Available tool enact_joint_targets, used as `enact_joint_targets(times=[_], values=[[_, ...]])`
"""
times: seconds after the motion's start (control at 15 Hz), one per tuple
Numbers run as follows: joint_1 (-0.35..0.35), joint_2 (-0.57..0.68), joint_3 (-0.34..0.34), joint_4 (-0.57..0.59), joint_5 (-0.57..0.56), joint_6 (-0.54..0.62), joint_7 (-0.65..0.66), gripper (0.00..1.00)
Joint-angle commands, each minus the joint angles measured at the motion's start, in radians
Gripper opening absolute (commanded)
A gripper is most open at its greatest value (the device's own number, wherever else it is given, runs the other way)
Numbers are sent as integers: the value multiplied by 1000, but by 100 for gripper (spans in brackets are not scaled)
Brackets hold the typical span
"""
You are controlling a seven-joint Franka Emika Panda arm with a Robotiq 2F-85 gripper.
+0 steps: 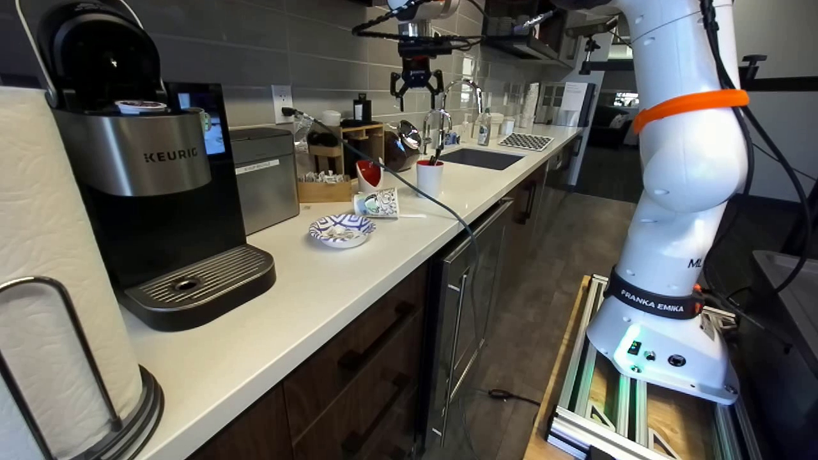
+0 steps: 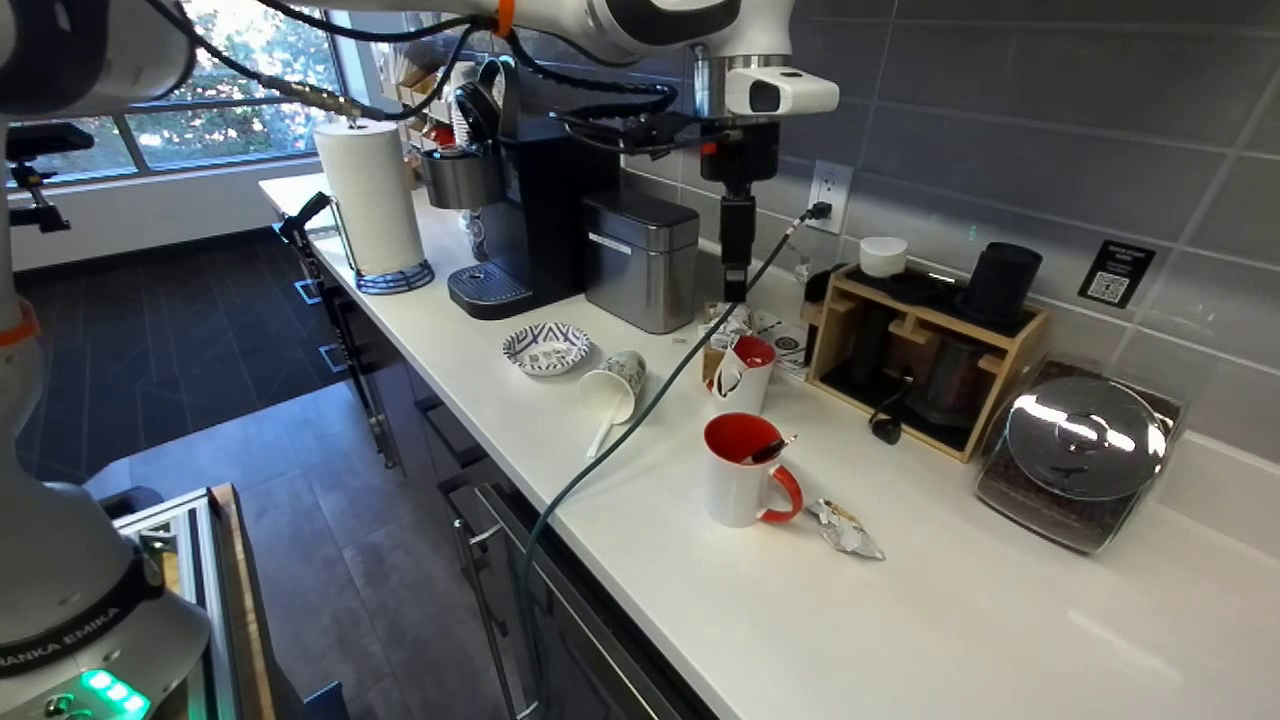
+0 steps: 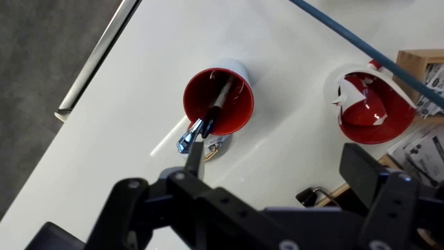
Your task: Move the pen to the cup on the right
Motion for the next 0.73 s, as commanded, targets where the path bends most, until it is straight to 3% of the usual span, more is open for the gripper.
enact_joint_targets(times=[0.0, 0.53, 0.6, 0.67], values=[[-20, -160, 15, -242, 12, 140, -200, 100], [-91, -480, -7, -615, 132, 321, -706, 100], [-81, -357, -5, -463, 80, 268, -599, 100], [-84, -398, -10, -506, 96, 273, -644, 100]])
